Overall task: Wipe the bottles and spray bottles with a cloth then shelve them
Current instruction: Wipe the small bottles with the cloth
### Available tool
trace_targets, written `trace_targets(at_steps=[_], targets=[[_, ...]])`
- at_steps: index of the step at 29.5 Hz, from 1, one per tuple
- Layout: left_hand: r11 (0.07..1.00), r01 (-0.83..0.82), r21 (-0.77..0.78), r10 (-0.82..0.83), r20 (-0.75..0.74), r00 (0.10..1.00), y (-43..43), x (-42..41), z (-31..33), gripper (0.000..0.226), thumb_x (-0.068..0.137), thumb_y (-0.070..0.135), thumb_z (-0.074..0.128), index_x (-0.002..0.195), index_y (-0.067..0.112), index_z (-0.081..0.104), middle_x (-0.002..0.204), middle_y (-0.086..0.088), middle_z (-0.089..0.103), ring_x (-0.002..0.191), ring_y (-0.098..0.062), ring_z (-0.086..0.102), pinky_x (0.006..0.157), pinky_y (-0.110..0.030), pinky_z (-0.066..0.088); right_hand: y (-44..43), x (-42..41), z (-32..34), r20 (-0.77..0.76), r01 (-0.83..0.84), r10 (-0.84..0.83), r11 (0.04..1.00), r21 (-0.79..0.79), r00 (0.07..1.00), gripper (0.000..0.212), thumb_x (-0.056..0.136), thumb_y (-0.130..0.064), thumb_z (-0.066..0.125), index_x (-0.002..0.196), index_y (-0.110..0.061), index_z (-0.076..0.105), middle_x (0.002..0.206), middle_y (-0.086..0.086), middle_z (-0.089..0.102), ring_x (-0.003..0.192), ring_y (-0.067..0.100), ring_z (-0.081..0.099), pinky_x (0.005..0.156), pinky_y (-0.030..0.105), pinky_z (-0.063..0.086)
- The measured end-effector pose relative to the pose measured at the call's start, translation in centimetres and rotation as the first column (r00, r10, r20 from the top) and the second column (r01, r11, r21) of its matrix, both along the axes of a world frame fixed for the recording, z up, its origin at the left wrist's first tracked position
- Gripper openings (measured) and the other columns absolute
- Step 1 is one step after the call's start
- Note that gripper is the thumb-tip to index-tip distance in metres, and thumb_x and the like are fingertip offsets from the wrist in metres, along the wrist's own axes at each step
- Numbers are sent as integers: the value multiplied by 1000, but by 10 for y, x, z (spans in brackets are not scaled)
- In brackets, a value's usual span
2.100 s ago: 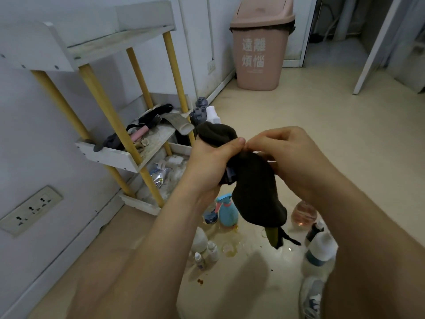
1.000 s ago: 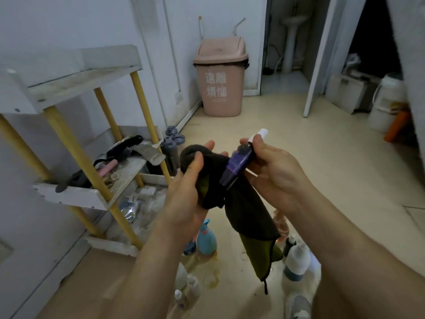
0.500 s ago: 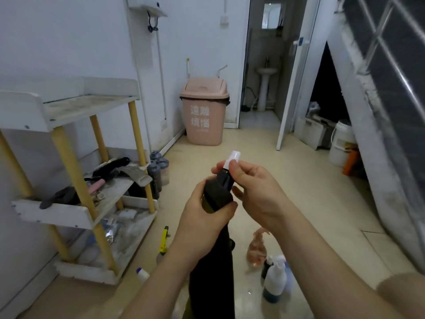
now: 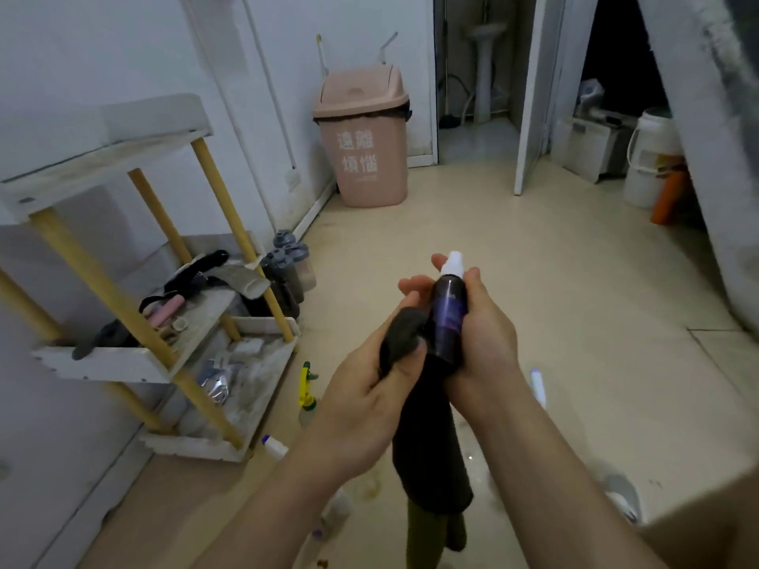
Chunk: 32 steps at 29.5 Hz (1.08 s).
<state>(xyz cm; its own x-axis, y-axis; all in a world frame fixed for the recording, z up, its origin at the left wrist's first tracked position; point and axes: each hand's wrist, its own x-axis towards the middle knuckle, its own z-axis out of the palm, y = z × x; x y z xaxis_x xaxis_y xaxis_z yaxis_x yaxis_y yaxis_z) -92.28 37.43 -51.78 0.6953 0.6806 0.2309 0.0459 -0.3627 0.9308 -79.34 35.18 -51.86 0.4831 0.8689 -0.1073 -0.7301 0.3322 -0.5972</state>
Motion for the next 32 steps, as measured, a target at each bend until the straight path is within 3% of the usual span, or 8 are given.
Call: trace_targets(at_steps=[5,9,13,16,22,25,28,32], targets=[[997,-24,-72,22,-31,999,-19,38,-12,65,100,31,43,154,37,7,122,54,30,108,38,33,88,6,30,-20,-2,-13,491,86,18,978,-188,871,40,103,-34,42,80,-36,75,76,-20,72,74,-11,65,61,6,47],[929,-187,-318,239,131,962,0,59,-22,48,100,29,53,142,46,40,109,32,61,101,13,60,88,-14,49,-30,-7,-28,703,30,117,980,-194,702,38,101,-52,28,97,-47,65,97,-20,67,96,-18,57,81,6,46],[868,-254,-426,318,87,944,10,73,-36,15,90,6,66,92,20,72,77,0,64,79,-21,60,77,-40,53,-32,-6,-74,810,21,154,979,-201,566,61,90,-75,24,141,-45,40,143,-12,45,137,6,37,112,34,37],[855,-346,-386,390,40,920,6,75,-59,14,90,7,67,85,20,71,73,4,66,77,-19,64,80,-44,56,-37,3,-96,769,-52,289,947,-318,570,53,83,-84,23,131,-67,36,159,-16,22,147,9,20,118,47,24],[798,-456,-393,524,81,848,-1,78,-88,17,95,5,58,101,18,65,87,-8,68,82,-21,69,78,-34,59,-47,2,-123,621,90,122,950,-299,775,29,97,-42,53,125,-48,56,141,-14,47,128,-4,45,109,32,42],[676,-446,-587,625,135,769,16,69,-93,20,95,-2,54,104,14,61,87,-10,65,81,-24,72,78,-40,59,-53,15,-122,716,42,375,871,-490,588,30,93,-33,61,122,-38,54,121,-12,52,105,-4,53,84,16,48],[683,-400,-611,588,134,798,23,62,-97,22,91,-5,60,100,15,61,90,-10,65,92,-28,72,81,-44,59,-48,5,-125,753,-61,508,843,-535,418,27,91,-33,64,117,-30,57,95,-11,62,82,6,62,71,24,52],[718,-84,-691,314,215,925,31,46,-101,21,87,2,60,101,17,60,93,-9,67,99,-29,67,82,-44,55,-45,7,-139,408,-402,544,830,-386,733,23,97,-32,56,94,-9,59,69,1,57,50,12,51,47,24,40]])
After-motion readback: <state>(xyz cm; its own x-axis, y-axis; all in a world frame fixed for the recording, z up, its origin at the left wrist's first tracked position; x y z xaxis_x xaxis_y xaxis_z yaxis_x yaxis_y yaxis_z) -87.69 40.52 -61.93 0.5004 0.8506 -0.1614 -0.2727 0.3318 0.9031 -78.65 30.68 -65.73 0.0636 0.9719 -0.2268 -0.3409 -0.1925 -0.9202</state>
